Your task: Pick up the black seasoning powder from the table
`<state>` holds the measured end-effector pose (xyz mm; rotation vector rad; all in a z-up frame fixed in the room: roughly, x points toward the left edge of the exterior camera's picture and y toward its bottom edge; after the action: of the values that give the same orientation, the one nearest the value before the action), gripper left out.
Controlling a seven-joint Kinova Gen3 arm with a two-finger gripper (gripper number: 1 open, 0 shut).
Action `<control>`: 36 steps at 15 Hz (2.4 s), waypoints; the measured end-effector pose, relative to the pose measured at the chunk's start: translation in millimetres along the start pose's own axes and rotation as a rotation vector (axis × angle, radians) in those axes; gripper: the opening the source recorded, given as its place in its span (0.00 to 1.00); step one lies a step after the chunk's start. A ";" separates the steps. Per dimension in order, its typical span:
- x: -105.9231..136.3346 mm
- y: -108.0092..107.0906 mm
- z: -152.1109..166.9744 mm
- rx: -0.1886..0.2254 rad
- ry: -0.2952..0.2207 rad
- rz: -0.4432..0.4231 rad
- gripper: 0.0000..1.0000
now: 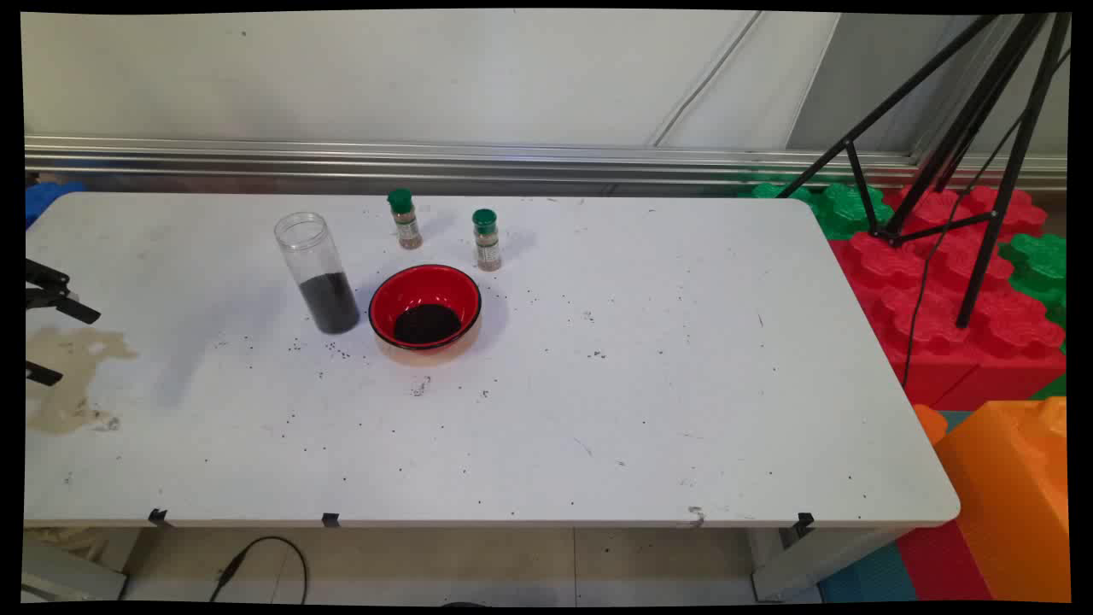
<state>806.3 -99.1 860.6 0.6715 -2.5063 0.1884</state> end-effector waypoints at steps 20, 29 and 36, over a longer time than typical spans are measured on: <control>52.5 -21.6 41.8 0.081 0.090 -0.219 1.00; 80.0 -42.2 82.3 0.128 0.196 -0.231 1.00; 89.7 -52.9 106.5 0.141 0.269 -0.214 1.00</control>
<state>717.9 -210.9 817.6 0.9018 -2.1625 0.3546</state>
